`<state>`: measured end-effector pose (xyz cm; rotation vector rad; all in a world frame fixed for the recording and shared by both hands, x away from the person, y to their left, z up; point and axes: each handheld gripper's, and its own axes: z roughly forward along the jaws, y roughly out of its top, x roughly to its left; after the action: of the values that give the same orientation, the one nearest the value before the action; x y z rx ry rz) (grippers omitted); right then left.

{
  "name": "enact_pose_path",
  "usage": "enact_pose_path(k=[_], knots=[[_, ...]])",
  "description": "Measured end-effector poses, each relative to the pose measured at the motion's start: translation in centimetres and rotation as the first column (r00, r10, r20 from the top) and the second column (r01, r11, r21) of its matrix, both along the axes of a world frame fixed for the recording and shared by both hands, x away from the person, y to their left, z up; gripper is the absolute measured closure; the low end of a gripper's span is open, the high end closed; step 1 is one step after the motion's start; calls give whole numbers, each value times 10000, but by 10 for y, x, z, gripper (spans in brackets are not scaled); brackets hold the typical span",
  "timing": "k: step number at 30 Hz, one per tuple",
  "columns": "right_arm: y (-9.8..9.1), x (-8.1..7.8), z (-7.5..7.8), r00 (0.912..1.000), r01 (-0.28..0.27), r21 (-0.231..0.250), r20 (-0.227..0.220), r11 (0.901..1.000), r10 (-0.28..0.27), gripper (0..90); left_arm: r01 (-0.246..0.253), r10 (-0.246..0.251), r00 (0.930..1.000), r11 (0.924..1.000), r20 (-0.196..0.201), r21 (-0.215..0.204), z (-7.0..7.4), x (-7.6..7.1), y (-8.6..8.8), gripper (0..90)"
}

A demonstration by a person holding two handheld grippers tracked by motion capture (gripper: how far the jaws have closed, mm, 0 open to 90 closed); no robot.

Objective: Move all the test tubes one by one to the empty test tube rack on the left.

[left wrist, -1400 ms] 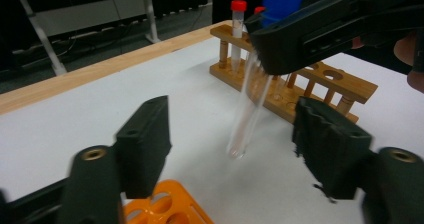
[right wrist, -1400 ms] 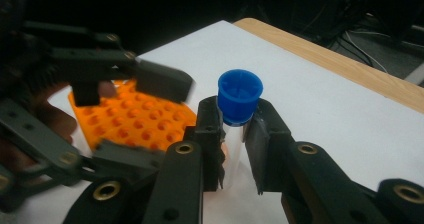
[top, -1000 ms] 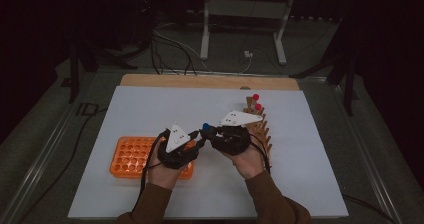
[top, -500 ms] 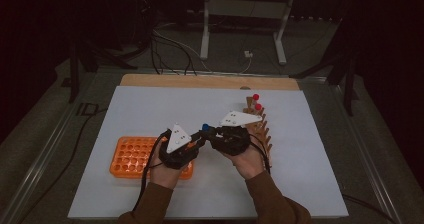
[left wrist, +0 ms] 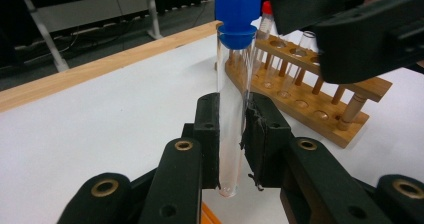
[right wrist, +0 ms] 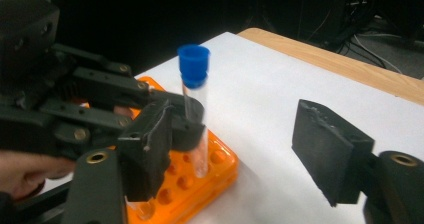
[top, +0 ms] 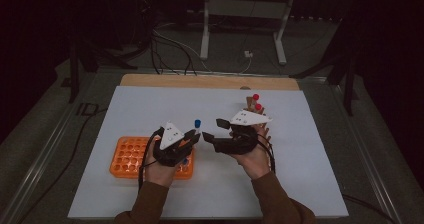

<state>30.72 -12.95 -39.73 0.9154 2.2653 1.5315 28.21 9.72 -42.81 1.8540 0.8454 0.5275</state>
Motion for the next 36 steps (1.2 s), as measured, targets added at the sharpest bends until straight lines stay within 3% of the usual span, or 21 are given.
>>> enact_pose_path(k=[4,15,34,36], knots=[[-8,-1,-6,9995,276,-102,187,9996,-274,159,-97,97,9999,10000,-62,-5,-2,-1,5,772],[-39,-2,-23,9936,1107,-223,270,9936,-1101,32,-270,266,9993,9995,-260,-132,-5,-6,22,772],[-89,-13,-40,9793,2012,-335,273,9790,-2003,0,-312,281,9977,9983,-617,-496,-11,-18,47,772],[-94,-14,-41,9776,2096,-349,287,9772,-2087,0,-228,202,9975,9990,-672,-389,-14,-21,47,772]])
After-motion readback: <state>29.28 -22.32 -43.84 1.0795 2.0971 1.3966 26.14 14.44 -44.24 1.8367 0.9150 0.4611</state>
